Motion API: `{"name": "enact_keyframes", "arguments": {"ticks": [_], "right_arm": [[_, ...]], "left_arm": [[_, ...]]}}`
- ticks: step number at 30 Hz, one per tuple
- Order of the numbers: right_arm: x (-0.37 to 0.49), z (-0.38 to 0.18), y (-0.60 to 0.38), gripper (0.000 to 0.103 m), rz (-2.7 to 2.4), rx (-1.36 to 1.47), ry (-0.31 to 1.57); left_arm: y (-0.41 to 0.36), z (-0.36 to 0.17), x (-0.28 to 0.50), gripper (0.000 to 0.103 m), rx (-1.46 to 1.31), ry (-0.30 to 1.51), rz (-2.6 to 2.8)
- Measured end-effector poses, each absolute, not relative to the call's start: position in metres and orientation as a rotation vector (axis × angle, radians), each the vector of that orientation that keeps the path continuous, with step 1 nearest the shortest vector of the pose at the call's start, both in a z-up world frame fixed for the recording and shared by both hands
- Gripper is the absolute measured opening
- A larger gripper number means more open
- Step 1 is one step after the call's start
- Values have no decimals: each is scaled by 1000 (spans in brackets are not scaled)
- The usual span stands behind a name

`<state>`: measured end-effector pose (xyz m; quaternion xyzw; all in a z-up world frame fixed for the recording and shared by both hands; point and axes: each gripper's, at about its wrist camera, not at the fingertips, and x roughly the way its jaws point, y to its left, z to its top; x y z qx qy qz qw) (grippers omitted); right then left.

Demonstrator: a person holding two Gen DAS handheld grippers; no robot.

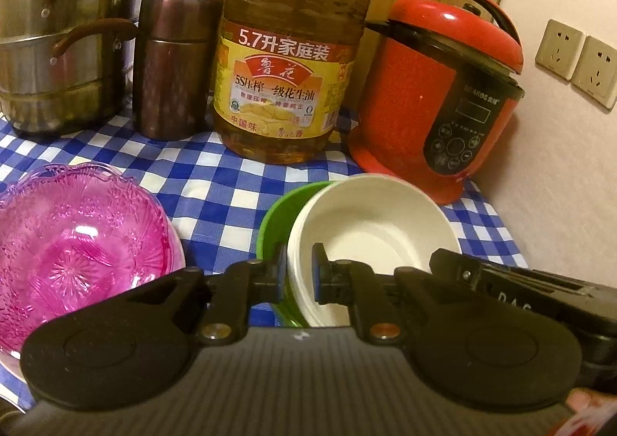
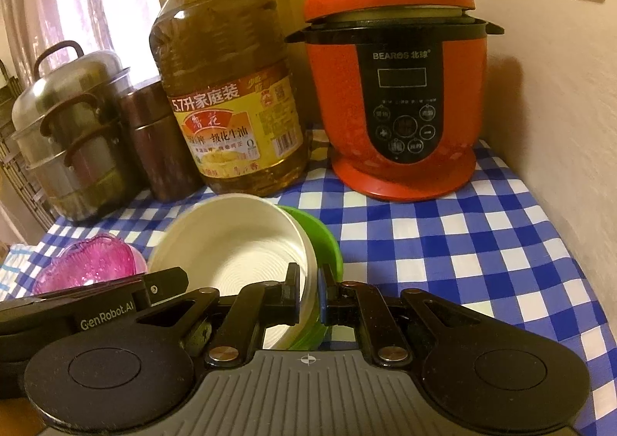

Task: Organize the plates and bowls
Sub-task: 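Lower the cream bowl into the green bowl while the left tool opens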

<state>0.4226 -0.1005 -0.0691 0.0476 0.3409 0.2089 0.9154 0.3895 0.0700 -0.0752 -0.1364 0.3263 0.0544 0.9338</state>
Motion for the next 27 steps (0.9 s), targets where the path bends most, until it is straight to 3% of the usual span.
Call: {"name": "enact_keyframes", "arguments": {"ticks": [13, 20, 27], "right_arm": [[423, -72, -97, 10, 445, 78, 691], [426, -66, -112, 21, 464, 190, 645], [425, -61, -116, 22, 453, 204, 622]], "left_arm": [[70, -75, 387, 12, -285, 647, 118], [74, -72, 383, 14, -319, 606, 135], [74, -71, 382, 15, -325, 598, 134]]}}
